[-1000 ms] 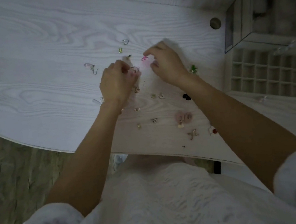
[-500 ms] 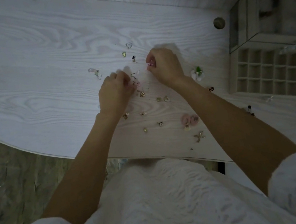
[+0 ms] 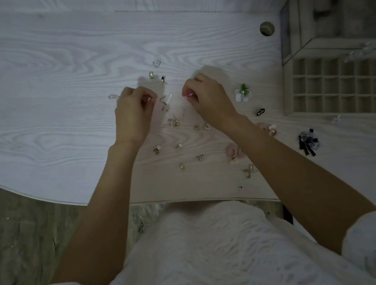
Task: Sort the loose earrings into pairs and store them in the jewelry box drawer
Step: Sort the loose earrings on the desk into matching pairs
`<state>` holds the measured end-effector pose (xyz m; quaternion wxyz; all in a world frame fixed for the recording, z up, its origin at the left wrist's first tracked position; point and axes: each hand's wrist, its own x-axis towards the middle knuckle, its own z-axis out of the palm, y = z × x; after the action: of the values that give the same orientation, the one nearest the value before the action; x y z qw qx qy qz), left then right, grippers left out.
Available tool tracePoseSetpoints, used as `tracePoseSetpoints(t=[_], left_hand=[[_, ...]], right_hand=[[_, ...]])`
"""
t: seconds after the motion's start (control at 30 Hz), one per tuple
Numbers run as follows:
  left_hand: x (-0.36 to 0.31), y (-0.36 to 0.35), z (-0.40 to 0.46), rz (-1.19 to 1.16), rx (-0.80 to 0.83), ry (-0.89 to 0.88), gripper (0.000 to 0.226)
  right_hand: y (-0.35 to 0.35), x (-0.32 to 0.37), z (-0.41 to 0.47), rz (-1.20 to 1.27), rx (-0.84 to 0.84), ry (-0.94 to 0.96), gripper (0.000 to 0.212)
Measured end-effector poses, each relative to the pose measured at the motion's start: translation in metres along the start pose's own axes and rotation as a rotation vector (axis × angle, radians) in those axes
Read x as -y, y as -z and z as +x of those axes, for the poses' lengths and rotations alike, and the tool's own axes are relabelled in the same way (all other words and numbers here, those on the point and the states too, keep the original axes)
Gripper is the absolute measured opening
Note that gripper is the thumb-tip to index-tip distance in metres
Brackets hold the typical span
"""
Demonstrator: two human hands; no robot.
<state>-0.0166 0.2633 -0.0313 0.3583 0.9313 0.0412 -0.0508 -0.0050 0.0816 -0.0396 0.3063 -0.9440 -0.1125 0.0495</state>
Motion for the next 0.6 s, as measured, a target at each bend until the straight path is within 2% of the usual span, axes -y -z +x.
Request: tracePoseSetpoints(t=[0.07, 0.17, 0.23, 0.37, 0.5, 0.6], left_hand=[[-0.003, 0.002, -0.003, -0.097, -0.013, 0.052, 0.010], [-0.019, 0.000, -0.018, -0.368, 0.009, 0.163, 0.007], [-0.038, -0.009, -0.032, -0.504, 0.040, 0.181, 0.012], [-0.090, -0.055, -0.067, -0.452, 0.171, 0.023, 0.008], [-0.143, -0.114, -0.102, -0.279, 0.262, -0.222, 0.003], [-0.179, -0.154, -0.113, -0.243, 0.330, -0.256, 0.004]], right_hand=[[0.005, -0.001, -0.008, 0.009, -0.045, 0.005, 0.007], [0.019, -0.004, -0.035, 0.057, -0.103, -0.040, 0.007], [0.032, -0.008, -0.058, 0.078, -0.127, -0.084, 0.008], [0.064, -0.031, -0.120, 0.184, -0.213, -0.237, 0.006], [0.093, -0.076, -0.187, 0.207, -0.282, -0.439, 0.004], [0.106, -0.116, -0.221, 0.192, -0.305, -0.540, 0.006]])
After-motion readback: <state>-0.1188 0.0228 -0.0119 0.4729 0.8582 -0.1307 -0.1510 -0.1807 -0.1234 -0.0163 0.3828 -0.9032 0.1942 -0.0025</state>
